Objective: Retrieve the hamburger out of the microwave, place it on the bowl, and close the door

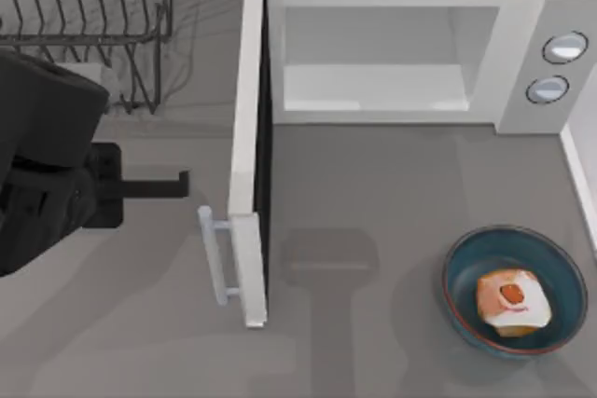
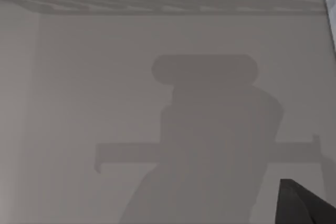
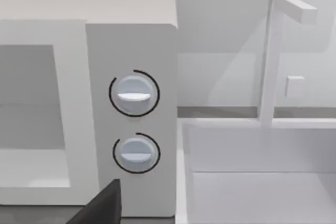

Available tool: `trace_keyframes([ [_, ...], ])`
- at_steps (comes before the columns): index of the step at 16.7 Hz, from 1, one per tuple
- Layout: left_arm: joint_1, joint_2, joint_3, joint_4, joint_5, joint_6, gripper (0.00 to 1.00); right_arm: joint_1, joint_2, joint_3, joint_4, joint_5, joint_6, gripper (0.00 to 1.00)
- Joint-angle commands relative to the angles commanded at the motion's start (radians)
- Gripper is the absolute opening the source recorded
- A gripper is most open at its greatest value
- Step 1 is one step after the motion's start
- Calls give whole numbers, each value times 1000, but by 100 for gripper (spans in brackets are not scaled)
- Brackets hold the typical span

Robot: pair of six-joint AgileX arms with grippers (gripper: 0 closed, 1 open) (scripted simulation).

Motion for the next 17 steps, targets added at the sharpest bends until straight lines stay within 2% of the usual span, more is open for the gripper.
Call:
trace_keyframes([
  [8, 0, 24, -27, 37, 0, -4, 0, 0, 0, 0, 0, 0, 0, 100],
  [17, 1, 153, -306, 462, 2, 1, 0, 0, 0, 0, 0, 0, 0, 100],
])
